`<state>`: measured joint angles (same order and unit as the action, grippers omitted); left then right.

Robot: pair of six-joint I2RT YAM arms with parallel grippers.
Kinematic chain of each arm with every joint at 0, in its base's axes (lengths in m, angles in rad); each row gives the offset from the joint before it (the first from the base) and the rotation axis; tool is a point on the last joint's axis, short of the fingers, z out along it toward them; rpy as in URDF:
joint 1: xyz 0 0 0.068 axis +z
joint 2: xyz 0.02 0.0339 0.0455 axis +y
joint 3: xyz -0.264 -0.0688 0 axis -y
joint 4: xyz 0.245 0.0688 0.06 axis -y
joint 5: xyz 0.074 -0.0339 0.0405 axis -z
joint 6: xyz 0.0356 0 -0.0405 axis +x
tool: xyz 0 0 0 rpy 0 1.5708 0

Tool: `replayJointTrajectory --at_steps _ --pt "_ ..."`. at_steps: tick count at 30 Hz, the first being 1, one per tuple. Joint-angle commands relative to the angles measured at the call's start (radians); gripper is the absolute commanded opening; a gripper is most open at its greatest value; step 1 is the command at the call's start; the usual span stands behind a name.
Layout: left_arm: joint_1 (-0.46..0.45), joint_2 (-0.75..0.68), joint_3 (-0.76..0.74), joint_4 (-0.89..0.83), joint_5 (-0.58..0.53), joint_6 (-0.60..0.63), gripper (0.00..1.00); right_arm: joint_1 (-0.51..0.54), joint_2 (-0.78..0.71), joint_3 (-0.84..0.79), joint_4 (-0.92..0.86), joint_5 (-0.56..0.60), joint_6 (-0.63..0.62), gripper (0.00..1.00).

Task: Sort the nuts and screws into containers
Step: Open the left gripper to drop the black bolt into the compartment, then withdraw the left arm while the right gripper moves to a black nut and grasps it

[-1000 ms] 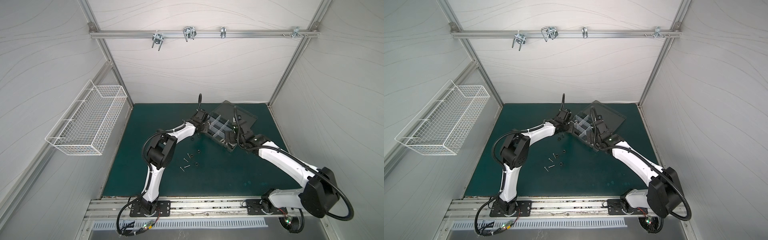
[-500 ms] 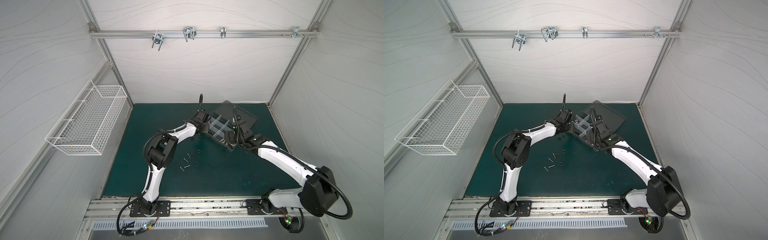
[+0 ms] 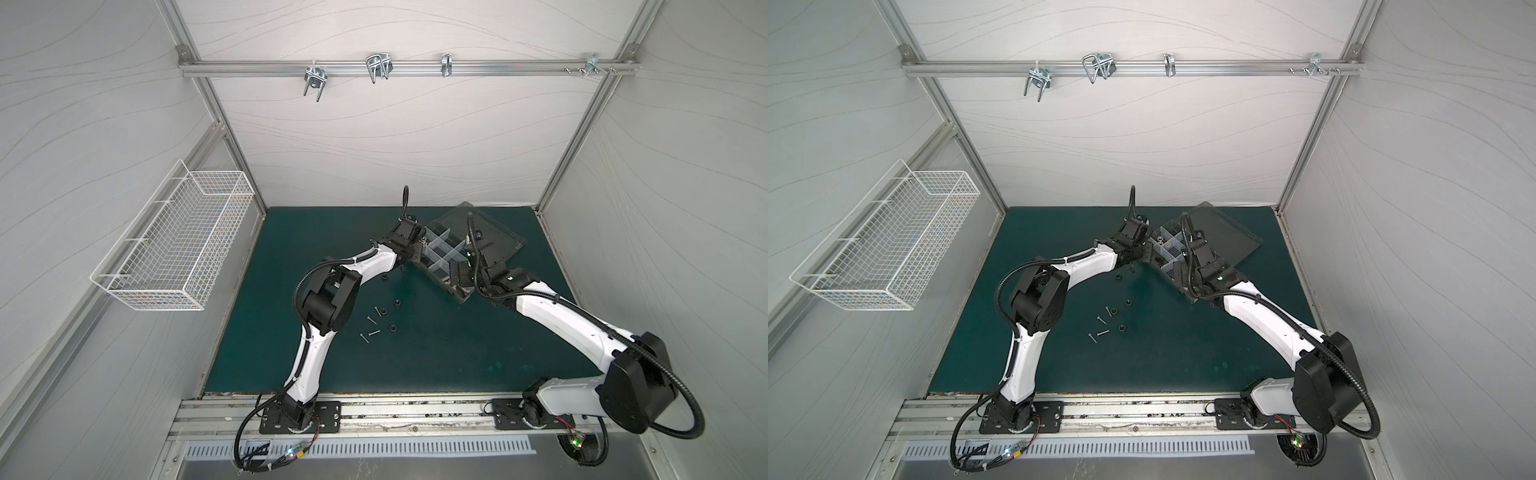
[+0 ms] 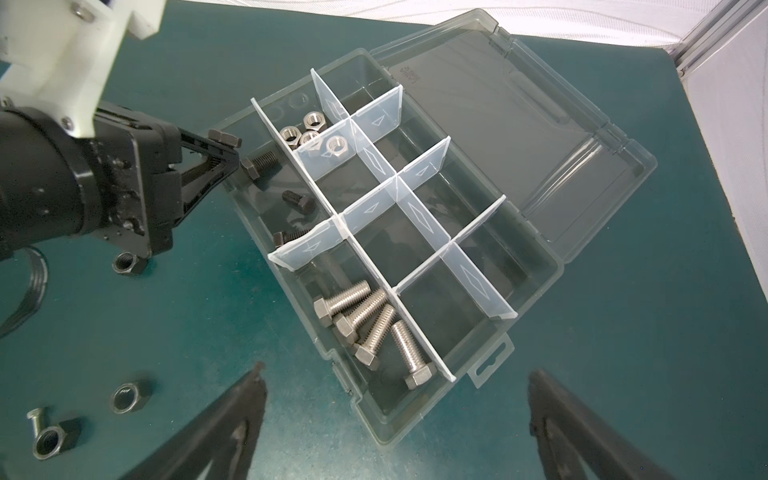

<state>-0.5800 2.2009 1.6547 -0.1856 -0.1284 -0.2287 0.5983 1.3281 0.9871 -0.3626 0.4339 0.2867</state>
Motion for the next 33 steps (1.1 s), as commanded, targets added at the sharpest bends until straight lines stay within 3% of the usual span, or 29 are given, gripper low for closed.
replayJointTrajectory --at_steps 1,4,9,17,23,29,33 --pt "-0.012 0.037 0.025 -0.042 -0.007 0.039 0.11 -0.006 0.009 0.001 0.025 -0.006 -0.014 0.99" --pt "-0.013 0.027 0.024 -0.045 -0.006 0.053 0.22 -0.006 0.013 0.001 0.024 -0.012 -0.012 0.99" --pt "-0.013 0.028 0.043 -0.051 0.004 0.059 0.52 -0.006 0.017 0.002 0.024 -0.018 -0.009 0.99" --pt "-0.014 0.002 0.038 -0.056 -0.011 0.055 0.54 -0.007 0.012 0.001 0.022 -0.015 -0.015 0.99" --pt "-0.014 -0.098 0.033 -0.081 -0.044 0.046 0.56 -0.007 0.003 0.002 0.022 -0.016 -0.01 0.99" --pt "-0.015 -0.219 0.002 -0.112 -0.103 0.008 0.64 -0.005 -0.008 -0.001 0.02 -0.021 -0.001 0.99" --pt "-0.014 -0.319 -0.085 -0.115 -0.165 -0.043 0.8 -0.006 -0.016 -0.009 0.009 -0.041 0.002 0.99"
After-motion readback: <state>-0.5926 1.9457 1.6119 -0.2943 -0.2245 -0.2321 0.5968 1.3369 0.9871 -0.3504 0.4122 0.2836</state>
